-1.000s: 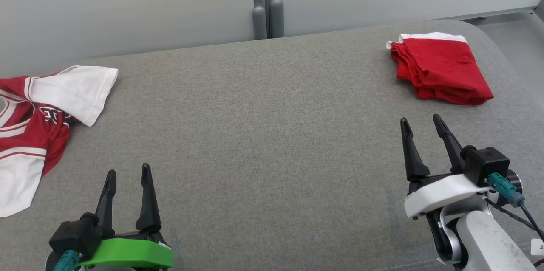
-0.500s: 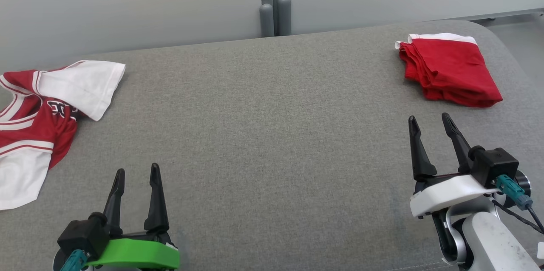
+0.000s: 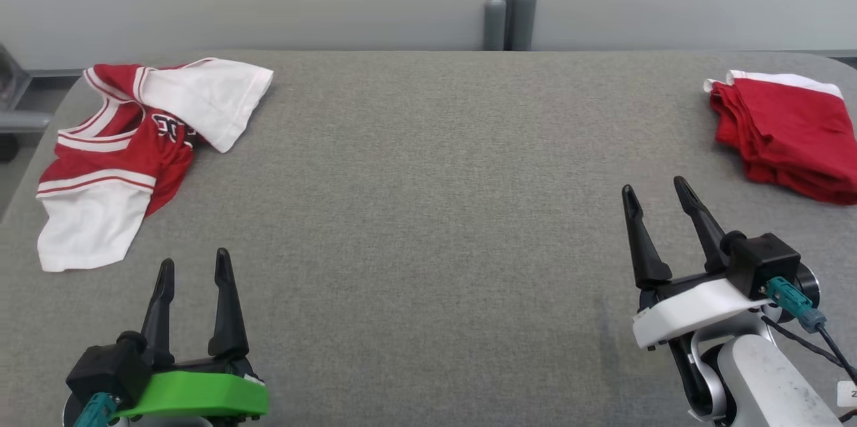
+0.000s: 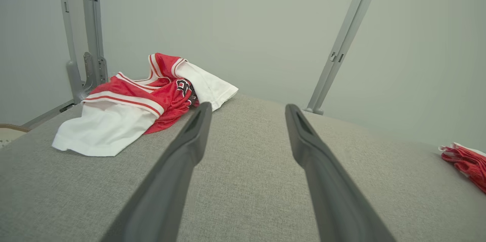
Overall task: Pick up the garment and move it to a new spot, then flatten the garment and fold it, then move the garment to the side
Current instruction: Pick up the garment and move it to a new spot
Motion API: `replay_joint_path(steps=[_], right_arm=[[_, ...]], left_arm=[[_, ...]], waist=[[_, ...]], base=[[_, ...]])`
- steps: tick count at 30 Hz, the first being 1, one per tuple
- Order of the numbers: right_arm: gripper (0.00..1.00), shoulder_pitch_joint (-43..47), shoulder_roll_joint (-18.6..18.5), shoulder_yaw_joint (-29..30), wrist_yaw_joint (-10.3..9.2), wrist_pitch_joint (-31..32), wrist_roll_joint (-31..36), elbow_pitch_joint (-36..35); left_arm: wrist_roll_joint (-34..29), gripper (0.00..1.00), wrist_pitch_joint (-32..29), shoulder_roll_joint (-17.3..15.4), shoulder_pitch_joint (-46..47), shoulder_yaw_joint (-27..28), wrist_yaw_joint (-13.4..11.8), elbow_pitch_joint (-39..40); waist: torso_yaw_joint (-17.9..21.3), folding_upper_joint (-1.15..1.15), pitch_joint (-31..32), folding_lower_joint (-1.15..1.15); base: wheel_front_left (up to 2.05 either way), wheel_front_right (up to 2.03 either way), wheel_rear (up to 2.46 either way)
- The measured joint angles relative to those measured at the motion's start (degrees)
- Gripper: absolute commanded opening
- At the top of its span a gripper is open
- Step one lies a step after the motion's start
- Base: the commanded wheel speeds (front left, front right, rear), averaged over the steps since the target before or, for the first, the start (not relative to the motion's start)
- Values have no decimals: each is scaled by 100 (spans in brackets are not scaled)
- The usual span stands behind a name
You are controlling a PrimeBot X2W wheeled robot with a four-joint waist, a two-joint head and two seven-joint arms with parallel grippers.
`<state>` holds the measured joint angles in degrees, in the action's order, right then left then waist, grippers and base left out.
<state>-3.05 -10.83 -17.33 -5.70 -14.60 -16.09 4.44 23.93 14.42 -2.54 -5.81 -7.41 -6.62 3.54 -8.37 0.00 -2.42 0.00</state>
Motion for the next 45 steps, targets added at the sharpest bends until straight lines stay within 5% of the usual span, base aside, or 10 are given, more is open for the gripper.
replay_joint_path(steps=[23, 35, 45], right_arm=[[100, -63, 62, 3, 56, 0, 105, 60], [100, -125, 13, 15, 55, 0, 212, 63], [100, -433, -97, 27, 56, 9, 308, -11]], left_arm=[[0, 100, 0, -4, -2, 51, -22, 49], [-102, 100, 0, -3, 87, -8, -22, -26], [-332, 100, -248, -300, 1657, 51, 5, -254]], waist=[[-1650, 0, -88, 0], [-1471, 0, -283, 0], [-1202, 0, -555, 0]], base=[[0, 0, 0], [0, 0, 0], [0, 0, 0]])
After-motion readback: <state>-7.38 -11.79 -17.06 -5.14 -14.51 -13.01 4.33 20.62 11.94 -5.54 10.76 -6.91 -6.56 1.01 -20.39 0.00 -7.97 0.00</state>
